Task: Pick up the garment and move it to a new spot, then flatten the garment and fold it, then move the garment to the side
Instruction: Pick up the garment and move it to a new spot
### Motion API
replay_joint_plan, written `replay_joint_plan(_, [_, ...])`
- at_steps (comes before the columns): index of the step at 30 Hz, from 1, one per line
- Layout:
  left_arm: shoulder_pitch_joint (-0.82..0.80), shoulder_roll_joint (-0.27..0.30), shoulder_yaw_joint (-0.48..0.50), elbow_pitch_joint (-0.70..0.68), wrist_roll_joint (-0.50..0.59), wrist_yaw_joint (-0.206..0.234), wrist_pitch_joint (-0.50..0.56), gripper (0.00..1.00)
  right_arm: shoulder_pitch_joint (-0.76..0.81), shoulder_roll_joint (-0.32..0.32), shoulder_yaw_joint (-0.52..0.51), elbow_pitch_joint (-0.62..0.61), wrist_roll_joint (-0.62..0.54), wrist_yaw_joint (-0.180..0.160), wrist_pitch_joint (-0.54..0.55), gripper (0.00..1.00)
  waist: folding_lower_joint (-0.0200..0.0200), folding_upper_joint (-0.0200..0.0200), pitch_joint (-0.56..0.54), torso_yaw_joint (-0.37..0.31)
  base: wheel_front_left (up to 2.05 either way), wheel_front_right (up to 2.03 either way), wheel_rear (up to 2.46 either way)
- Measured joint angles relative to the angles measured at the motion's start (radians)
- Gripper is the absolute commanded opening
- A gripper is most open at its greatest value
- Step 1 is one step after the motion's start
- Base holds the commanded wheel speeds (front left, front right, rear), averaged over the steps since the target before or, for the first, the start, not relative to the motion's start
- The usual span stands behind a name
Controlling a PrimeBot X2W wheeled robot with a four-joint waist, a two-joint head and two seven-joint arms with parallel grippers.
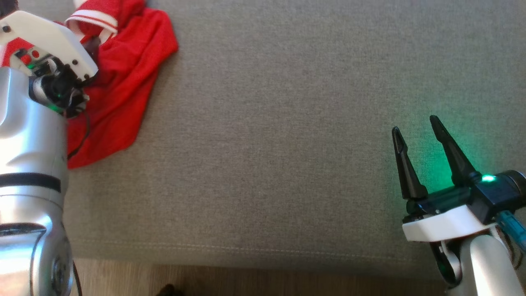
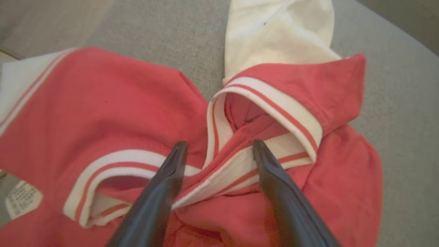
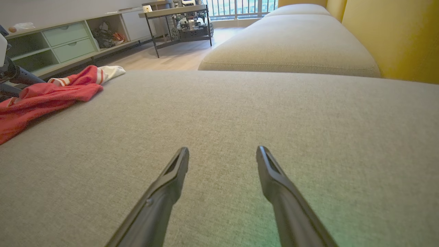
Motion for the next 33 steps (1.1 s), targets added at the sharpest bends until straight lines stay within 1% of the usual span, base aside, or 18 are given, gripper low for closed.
replay_joint_plan(8, [-0.062, 0.010, 0.004, 0.067, -0.011, -0.029, -0.010, 1.00, -0.037, 0.000, 0.005, -0.007, -0.007, 0.000, 0.000, 1.00, -0.0003, 0.0000, 0.056, -0.013, 0.00, 0.00, 0.00])
replay_joint_plan(9, [-0.066, 0.011, 0.003, 0.069, -0.011, -0.032, -0.029, 1.00, -0.042, 0.000, 0.007, -0.007, -0.007, 0.000, 0.000, 1.00, -0.0002, 0.0000, 0.062, -0.012, 0.00, 0.00, 0.00])
replay_joint_plan(10, [-0.067, 0.012, 0.000, 0.071, -0.010, -0.038, -0.051, 0.25, -0.044, 0.000, 0.007, -0.007, -0.007, 0.000, 0.000, 1.00, -0.0002, 0.0000, 0.067, -0.011, 0.00, 0.00, 0.00])
replay_joint_plan(11, [-0.066, 0.011, 0.000, 0.072, -0.010, -0.037, -0.080, 0.00, -0.045, 0.000, 0.007, -0.007, -0.007, 0.000, 0.000, 1.00, -0.0001, 0.0000, 0.070, -0.009, 0.00, 0.00, 0.00])
replay_joint_plan(17, [-0.047, 0.003, -0.021, 0.109, 0.001, -0.048, -0.226, 0.00, -0.060, -0.001, 0.013, 0.011, 0.009, 0.000, 0.000, 1.00, -0.0001, 0.0000, 0.041, -0.008, 0.00, 0.00, 0.00])
replay_joint_plan(22, [-0.034, 0.006, -0.040, 0.111, 0.016, -0.083, -0.331, 0.00, -0.058, -0.001, 0.015, 0.029, 0.040, 0.000, 0.000, 1.00, -0.0001, 0.0000, -0.023, -0.016, 0.00, 0.00, 0.00])
replay_joint_plan(27, [-0.038, 0.007, -0.092, 0.065, 0.044, -0.126, -0.418, 0.00, -0.051, -0.001, 0.015, 0.039, 0.066, 0.000, 0.000, 1.00, -0.0002, 0.0000, -0.104, -0.034, 0.00, 0.00, 0.00])
replay_joint_plan(30, [-0.038, 0.006, -0.127, 0.020, 0.053, -0.136, -0.457, 0.00, -0.032, -0.001, 0.015, 0.042, 0.086, 0.000, 0.000, 1.00, -0.0003, 0.0000, -0.157, -0.051, 0.00, 0.00, 0.00])
replay_joint_plan(33, [-0.038, 0.004, -0.160, -0.036, 0.046, -0.144, -0.463, 0.00, -0.009, 0.000, 0.015, 0.043, 0.105, 0.000, 0.000, 1.00, -0.0003, 0.0000, -0.206, -0.079, 0.00, 0.00, 0.00])
